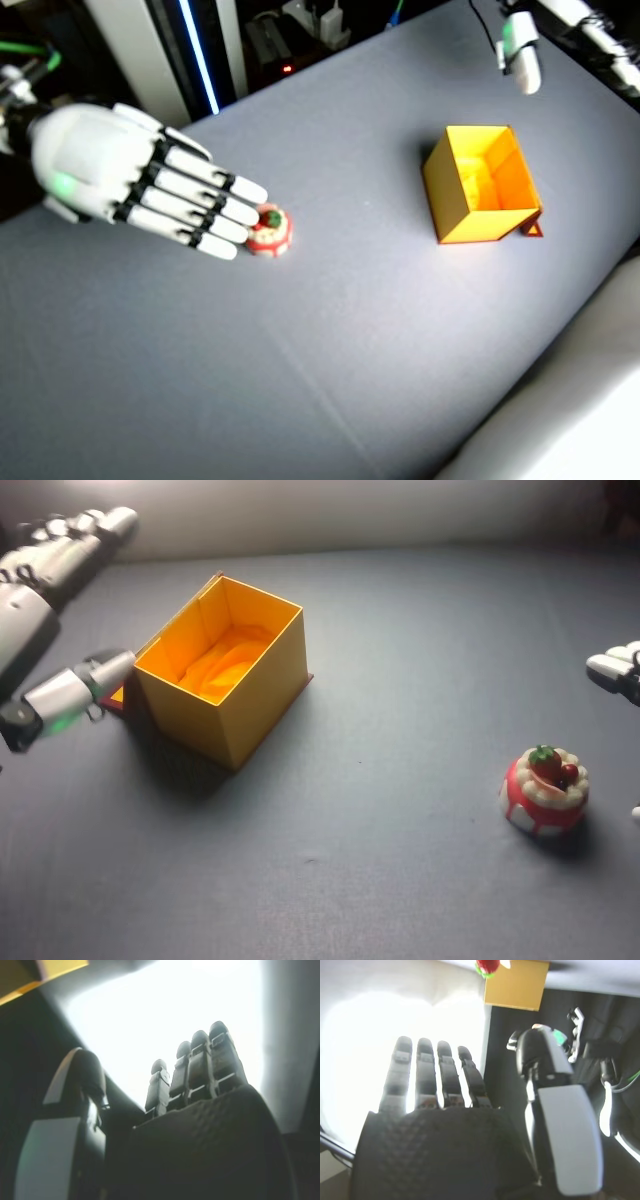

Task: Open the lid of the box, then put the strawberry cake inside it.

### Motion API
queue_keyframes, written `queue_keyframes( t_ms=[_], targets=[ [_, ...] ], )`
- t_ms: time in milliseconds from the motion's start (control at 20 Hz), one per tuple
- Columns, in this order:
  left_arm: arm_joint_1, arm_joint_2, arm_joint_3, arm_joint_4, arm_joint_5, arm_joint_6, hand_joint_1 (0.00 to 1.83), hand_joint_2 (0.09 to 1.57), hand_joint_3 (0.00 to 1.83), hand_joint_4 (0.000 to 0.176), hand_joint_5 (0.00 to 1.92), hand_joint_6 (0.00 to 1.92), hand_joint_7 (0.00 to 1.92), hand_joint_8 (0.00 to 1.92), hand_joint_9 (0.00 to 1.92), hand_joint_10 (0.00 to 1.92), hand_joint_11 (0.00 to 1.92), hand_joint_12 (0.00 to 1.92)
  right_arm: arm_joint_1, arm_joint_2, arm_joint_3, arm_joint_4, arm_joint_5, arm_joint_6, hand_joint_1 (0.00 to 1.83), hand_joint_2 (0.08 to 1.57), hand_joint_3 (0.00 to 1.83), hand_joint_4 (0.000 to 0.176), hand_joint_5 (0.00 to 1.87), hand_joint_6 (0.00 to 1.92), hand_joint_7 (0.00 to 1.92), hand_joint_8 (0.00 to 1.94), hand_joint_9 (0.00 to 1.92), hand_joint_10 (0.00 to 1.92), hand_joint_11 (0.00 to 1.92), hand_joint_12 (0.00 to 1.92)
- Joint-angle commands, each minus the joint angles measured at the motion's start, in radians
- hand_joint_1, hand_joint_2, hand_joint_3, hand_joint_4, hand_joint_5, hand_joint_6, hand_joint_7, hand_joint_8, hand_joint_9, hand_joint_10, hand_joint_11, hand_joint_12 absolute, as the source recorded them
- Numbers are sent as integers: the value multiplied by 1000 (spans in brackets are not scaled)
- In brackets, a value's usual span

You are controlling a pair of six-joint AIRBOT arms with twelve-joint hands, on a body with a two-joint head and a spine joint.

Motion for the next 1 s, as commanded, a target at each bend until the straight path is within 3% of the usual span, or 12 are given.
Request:
queue_keyframes(
  t_ms=[0,50,200,300,450,600,650,700,750,800,900,950],
  targets=[
    [2,21,0,-1,-112,4,927,1327,0,120,0,0,0,0,0,0,0,0,20,-2,7,-15,78,8,616,1223,0,0,0,0,0,0,20,9,25,12],
    [15,32,-14,33,-107,4,896,1317,0,97,0,0,0,0,0,0,0,0,45,-13,20,-30,41,8,624,1224,0,0,0,0,0,0,3,1,4,2],
    [49,74,-62,122,-85,3,1022,1290,0,86,0,0,0,0,0,0,0,0,118,-54,60,-62,-70,8,762,1166,0,0,0,0,0,0,20,9,49,27],
    [69,91,-87,157,-89,3,1010,1290,0,78,0,0,0,0,0,0,0,0,151,-86,89,-69,-132,8,859,1061,67,0,0,0,9,1,69,19,1,694],
    [80,106,-109,191,-104,3,927,1321,3,34,0,0,0,0,0,0,0,0,185,-131,130,-71,-217,9,939,1086,6,0,37,11,57,10,117,40,0,922],
    [94,111,-119,195,-127,3,897,1339,8,42,0,0,0,0,0,0,0,0,230,-185,188,-70,-320,9,999,1140,10,0,166,34,332,56,284,154,0,1272],
    [101,112,-123,195,-140,3,829,1351,10,32,0,0,0,0,0,0,0,0,248,-206,212,-70,-355,10,1275,1188,8,0,567,147,765,1068,662,771,250,1620],
    [105,113,-125,195,-148,3,829,1351,10,32,0,0,0,0,0,0,0,0,257,-215,224,-71,-368,18,1275,1188,8,0,567,147,765,1068,662,771,250,1620],
    [108,115,-127,195,-154,3,784,1362,12,37,0,0,0,0,0,0,0,0,263,-219,231,-74,-369,27,1343,1198,0,0,640,942,847,1222,823,1311,644,1636],
    [113,119,-130,193,-161,3,777,1367,13,42,0,0,0,0,0,0,0,0,277,-219,232,-79,-367,28,1248,1220,2,0,676,1148,877,1373,935,1332,805,1669],
    [130,126,-138,185,-178,3,765,1378,11,39,0,0,0,0,0,0,0,0,293,-217,233,-105,-358,38,1209,1223,0,0,696,1265,885,1356,950,1314,835,1715],
    [143,129,-143,179,-190,3,768,1378,10,41,0,0,0,0,0,0,0,0,301,-214,231,-122,-349,50,1216,1231,2,0,692,1235,865,1441,925,1558,843,1880]
  ],
)
